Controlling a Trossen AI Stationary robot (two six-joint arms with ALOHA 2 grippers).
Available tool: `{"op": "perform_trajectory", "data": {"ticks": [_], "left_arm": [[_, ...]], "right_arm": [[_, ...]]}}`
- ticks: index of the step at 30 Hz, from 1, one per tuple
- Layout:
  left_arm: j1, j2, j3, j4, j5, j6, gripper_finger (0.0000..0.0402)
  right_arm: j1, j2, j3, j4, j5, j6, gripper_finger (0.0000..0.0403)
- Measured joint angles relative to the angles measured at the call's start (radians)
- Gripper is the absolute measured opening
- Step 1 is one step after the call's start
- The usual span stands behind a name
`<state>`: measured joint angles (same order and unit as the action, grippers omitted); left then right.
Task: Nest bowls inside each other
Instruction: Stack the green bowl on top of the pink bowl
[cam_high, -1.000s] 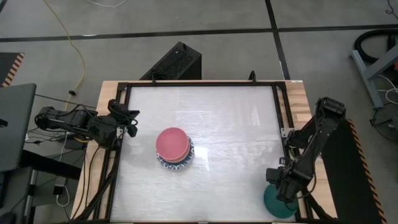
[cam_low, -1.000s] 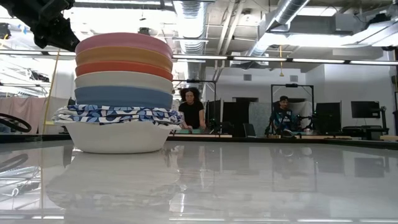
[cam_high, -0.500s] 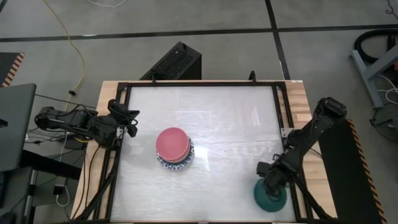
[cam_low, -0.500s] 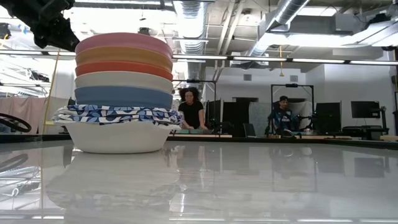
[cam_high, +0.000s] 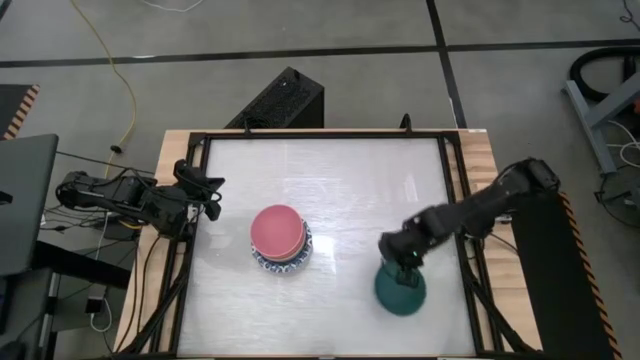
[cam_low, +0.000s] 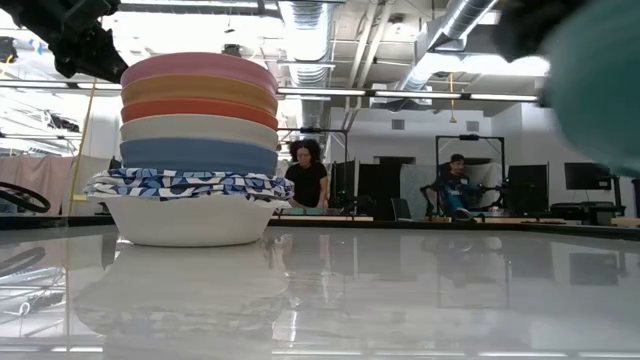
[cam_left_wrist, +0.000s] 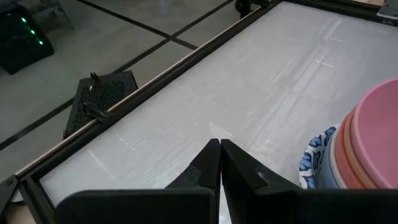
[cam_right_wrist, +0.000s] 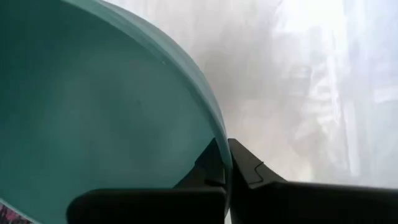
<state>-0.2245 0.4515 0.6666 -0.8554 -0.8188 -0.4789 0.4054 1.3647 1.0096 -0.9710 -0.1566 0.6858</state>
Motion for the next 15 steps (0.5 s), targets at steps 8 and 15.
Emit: {"op": "perform_trajectory", "data": {"ticks": [8, 15], "left_arm": [[0.000, 0.000, 0.000, 0.000, 0.000, 0.000, 0.0000], [0.000, 0.000, 0.000, 0.000, 0.000, 0.000, 0.0000]], "right_arm": [[-0.282, 0.000, 0.118, -0.058, 0.000, -0.250, 0.0008], [-0.489, 0.001, 0.204, -0.034, 0.000, -0.452, 0.0008]]}}
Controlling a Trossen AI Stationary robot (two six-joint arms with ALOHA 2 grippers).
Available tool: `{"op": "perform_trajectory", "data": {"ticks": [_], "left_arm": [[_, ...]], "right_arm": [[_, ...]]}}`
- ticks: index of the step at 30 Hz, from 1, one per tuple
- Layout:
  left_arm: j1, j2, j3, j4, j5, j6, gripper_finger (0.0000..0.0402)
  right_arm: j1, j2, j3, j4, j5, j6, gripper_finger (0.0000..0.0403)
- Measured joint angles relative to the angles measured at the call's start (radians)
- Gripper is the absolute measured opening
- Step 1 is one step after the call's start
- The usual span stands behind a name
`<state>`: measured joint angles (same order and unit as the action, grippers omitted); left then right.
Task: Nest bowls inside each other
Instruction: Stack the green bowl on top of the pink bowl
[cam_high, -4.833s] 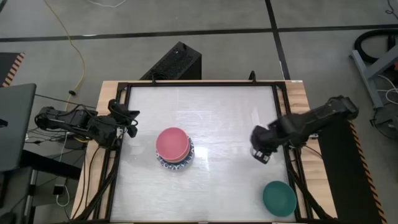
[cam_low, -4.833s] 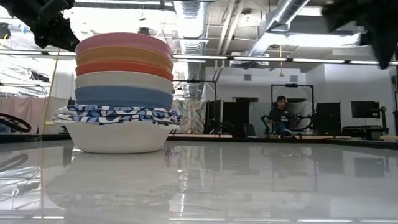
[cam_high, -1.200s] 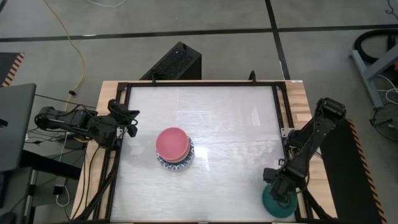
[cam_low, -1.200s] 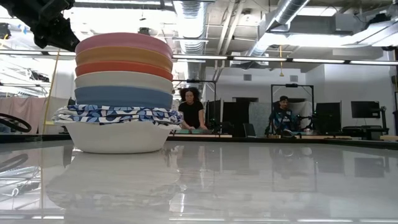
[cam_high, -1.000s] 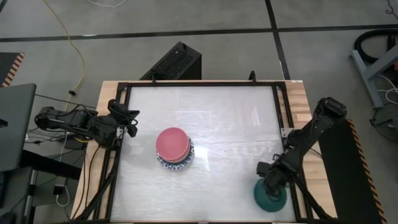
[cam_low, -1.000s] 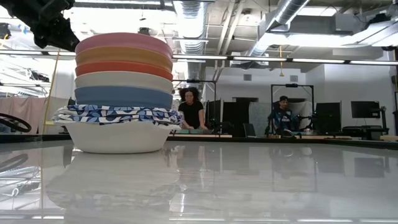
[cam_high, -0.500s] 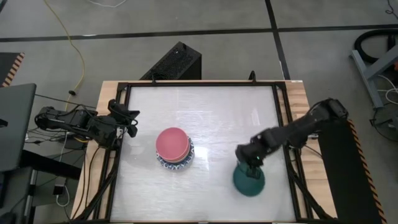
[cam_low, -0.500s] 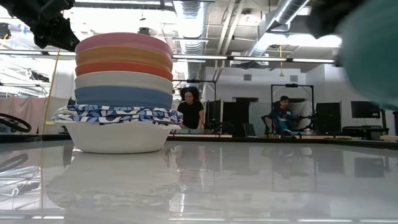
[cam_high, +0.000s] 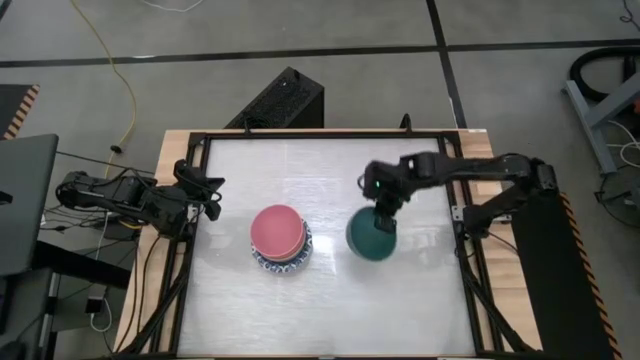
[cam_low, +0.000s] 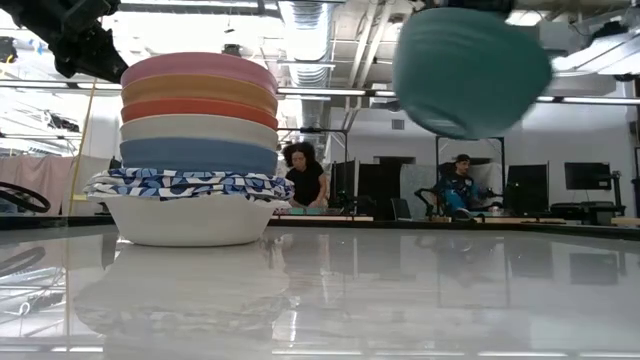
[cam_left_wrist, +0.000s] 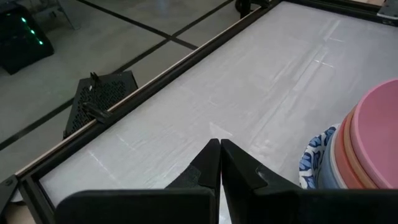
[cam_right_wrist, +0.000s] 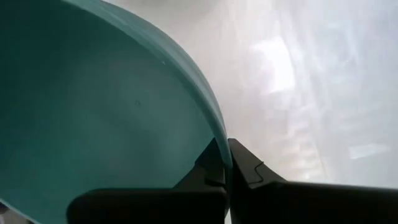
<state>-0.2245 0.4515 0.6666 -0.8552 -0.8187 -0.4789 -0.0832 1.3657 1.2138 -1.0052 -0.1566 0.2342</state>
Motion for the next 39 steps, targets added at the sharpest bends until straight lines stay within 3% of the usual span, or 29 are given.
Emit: {"op": "perform_trajectory", "data": {"ticks": [6, 11, 22, 30, 39], "left_arm": [[0.000, 0.000, 0.000, 0.000, 0.000, 0.000, 0.0000], [0.000, 0.000, 0.000, 0.000, 0.000, 0.000, 0.0000], [0.000, 0.000, 0.000, 0.000, 0.000, 0.000, 0.0000], [0.000, 0.000, 0.000, 0.000, 0.000, 0.000, 0.0000], [0.000, 0.000, 0.000, 0.000, 0.000, -0.001, 0.0000]], "right_arm": [[-0.106, 0.056, 0.113, -0.008, -0.003, -0.135, 0.0008], [-0.132, 0.181, 0.255, -0.032, -0.029, -0.247, 0.0008], [-0.133, 0.515, 0.728, -0.208, -0.030, -0.459, 0.0008], [-0.132, 0.654, 1.036, -0.355, -0.029, -0.511, 0.0008], [-0.119, 0.670, 1.097, -0.192, -0.030, -0.556, 0.0008]]}}
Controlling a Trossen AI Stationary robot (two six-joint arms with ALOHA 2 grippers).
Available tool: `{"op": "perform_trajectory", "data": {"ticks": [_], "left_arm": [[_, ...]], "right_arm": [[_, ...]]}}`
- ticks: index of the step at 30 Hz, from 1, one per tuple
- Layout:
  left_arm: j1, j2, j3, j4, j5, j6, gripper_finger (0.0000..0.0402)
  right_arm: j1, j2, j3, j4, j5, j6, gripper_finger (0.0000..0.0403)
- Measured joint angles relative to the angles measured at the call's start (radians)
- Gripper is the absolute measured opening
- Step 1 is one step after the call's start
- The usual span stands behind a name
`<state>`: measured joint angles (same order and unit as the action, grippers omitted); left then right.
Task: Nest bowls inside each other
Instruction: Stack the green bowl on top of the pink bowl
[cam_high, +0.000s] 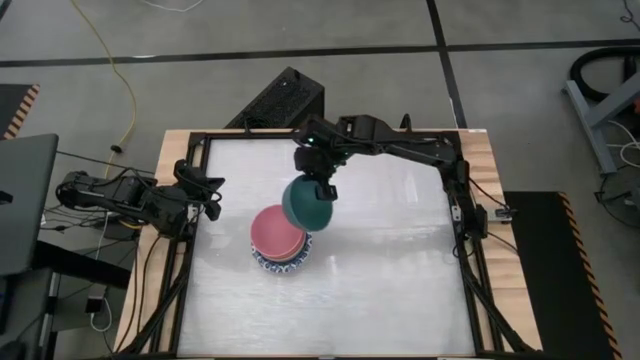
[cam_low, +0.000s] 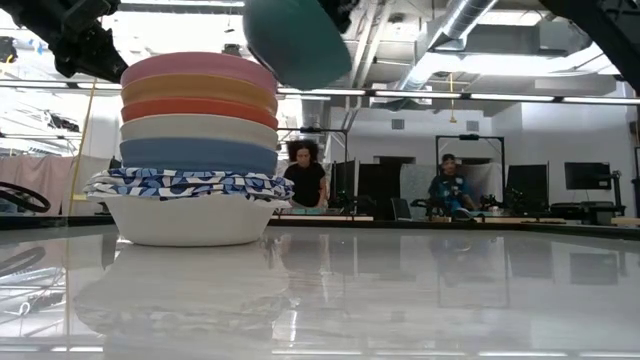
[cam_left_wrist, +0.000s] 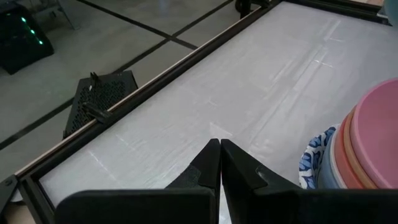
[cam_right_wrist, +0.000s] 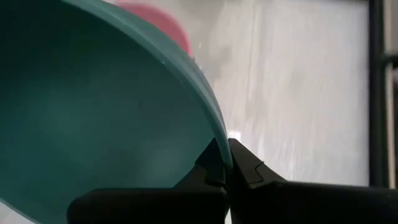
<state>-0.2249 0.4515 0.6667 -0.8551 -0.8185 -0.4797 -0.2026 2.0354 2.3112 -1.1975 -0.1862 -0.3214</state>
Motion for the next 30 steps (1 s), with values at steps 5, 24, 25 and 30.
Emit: {"op": "perform_trajectory", "data": {"ticks": [5, 24, 25, 30], "left_arm": [[0.000, 0.000, 0.000, 0.000, 0.000, -0.001, 0.0000], [0.000, 0.000, 0.000, 0.000, 0.000, -0.007, 0.0000], [0.000, 0.000, 0.000, 0.000, 0.000, -0.007, 0.0000], [0.000, 0.000, 0.000, 0.000, 0.000, -0.007, 0.0000]], "right_arm": [[0.008, 0.000, 0.000, 0.110, -0.056, -0.024, 0.0008], [0.042, 0.116, -0.002, 0.307, -0.238, -0.123, 0.0008], [0.041, 0.130, -0.002, 0.310, -0.238, -0.122, 0.0008], [0.033, 0.180, -0.002, 0.310, -0.235, -0.122, 0.0008]]}}
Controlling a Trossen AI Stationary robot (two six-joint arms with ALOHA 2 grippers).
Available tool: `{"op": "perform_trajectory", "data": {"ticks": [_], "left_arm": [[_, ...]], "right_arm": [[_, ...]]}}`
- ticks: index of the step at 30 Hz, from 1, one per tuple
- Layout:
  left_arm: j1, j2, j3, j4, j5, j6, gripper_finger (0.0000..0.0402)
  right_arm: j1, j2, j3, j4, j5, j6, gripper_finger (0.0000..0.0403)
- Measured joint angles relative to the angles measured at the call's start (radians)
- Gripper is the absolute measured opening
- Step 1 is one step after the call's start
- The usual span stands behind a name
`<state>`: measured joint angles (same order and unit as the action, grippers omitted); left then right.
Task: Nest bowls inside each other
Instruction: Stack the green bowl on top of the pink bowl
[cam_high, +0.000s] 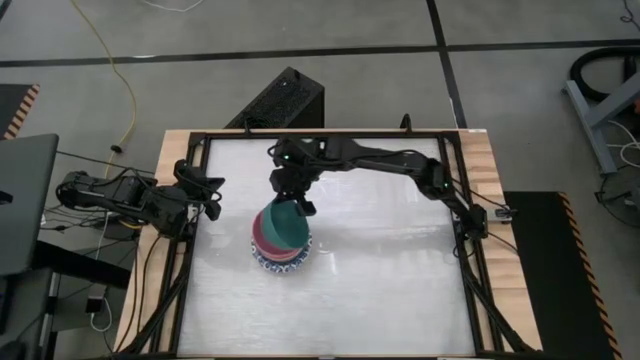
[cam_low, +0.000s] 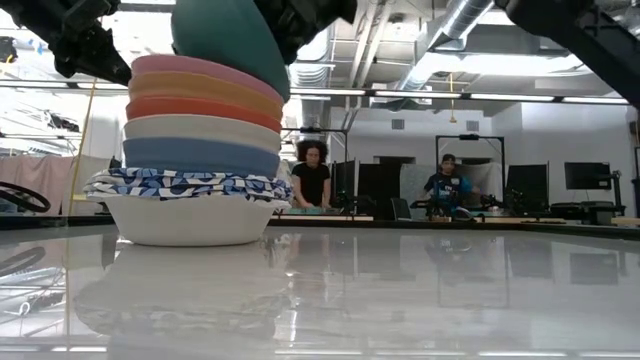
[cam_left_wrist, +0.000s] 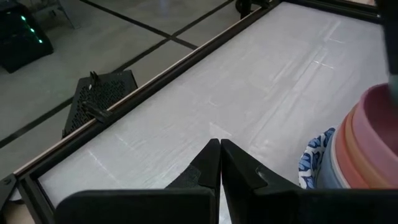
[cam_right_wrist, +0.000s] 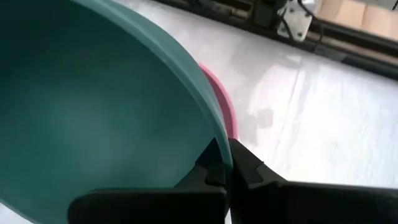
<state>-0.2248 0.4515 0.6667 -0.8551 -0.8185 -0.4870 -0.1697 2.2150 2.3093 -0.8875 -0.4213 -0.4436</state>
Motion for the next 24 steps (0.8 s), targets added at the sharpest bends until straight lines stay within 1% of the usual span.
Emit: {"op": "perform_trajectory", "data": {"ticks": [4, 10, 19, 24], "left_arm": [[0.000, 0.000, 0.000, 0.000, 0.000, 0.000, 0.0000], [0.000, 0.000, 0.000, 0.000, 0.000, 0.003, 0.0000], [0.000, 0.000, 0.000, 0.000, -0.015, 0.001, 0.0000], [0.000, 0.000, 0.000, 0.000, -0.034, -0.006, 0.0000]], "right_arm": [[-0.009, 0.018, 0.000, -0.010, 0.003, 0.001, 0.0008], [-0.010, 0.016, -0.001, -0.017, 0.036, -0.002, 0.0011], [-0.007, 0.012, -0.001, -0.079, 0.064, -0.010, 0.0051], [-0.001, 0.011, -0.001, -0.072, 0.064, -0.037, 0.0089]]}}
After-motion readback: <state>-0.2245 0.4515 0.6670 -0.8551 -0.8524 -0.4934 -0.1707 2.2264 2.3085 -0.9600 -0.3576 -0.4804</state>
